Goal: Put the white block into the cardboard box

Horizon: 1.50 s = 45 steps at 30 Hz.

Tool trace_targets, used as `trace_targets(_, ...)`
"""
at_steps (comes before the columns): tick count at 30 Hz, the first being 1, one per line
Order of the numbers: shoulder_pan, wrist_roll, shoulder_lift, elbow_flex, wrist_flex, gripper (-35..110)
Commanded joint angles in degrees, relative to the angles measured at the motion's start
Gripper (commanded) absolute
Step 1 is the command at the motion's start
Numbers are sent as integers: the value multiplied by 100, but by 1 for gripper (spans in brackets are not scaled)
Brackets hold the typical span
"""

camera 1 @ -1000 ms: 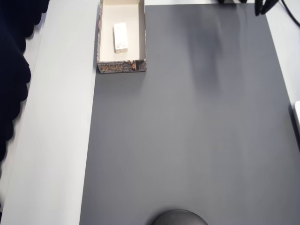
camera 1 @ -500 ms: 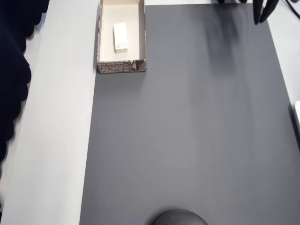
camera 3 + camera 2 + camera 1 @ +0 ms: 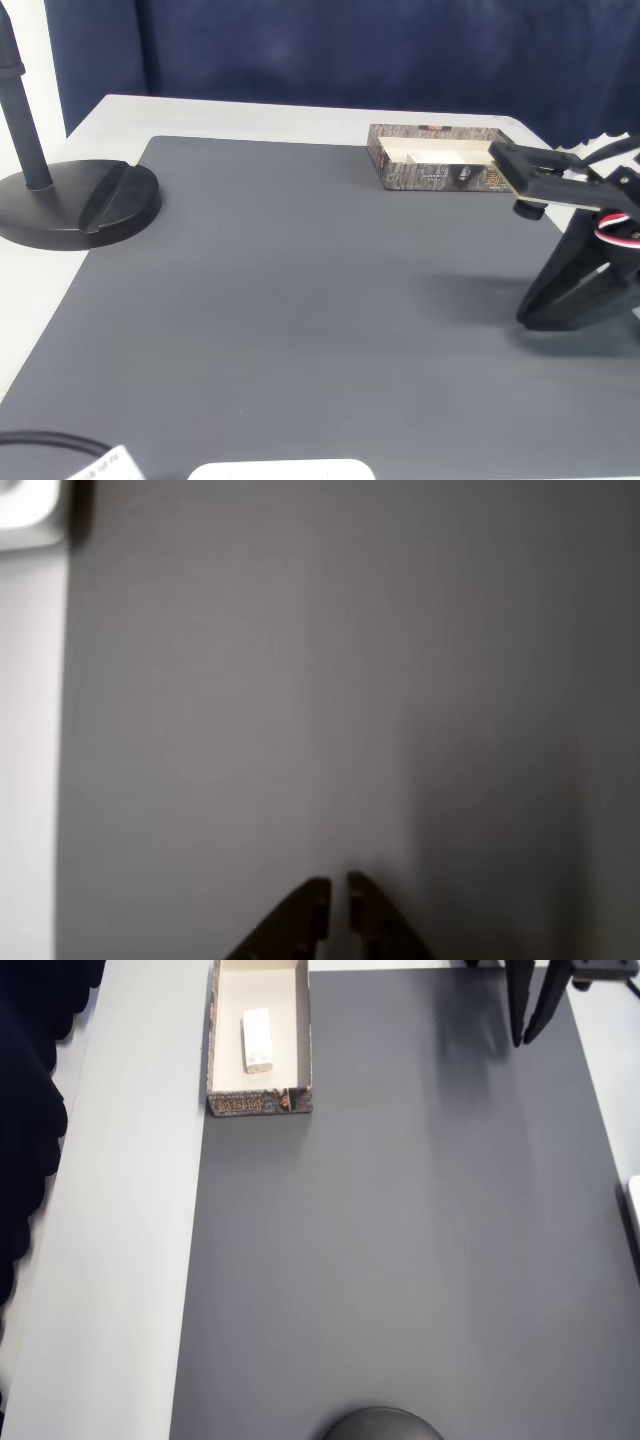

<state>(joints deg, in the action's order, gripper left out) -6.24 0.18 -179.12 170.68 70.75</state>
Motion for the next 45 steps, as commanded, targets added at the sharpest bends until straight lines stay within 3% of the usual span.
trace_targets(1, -167, 158, -378, 202, -149, -2)
trace_targets(18, -272, 510, -1055, 642, 352, -2)
trace_targets(25, -167, -105, -1020, 650, 492, -2)
trace_targets(45, -176, -62, -1125, 650, 536, -2)
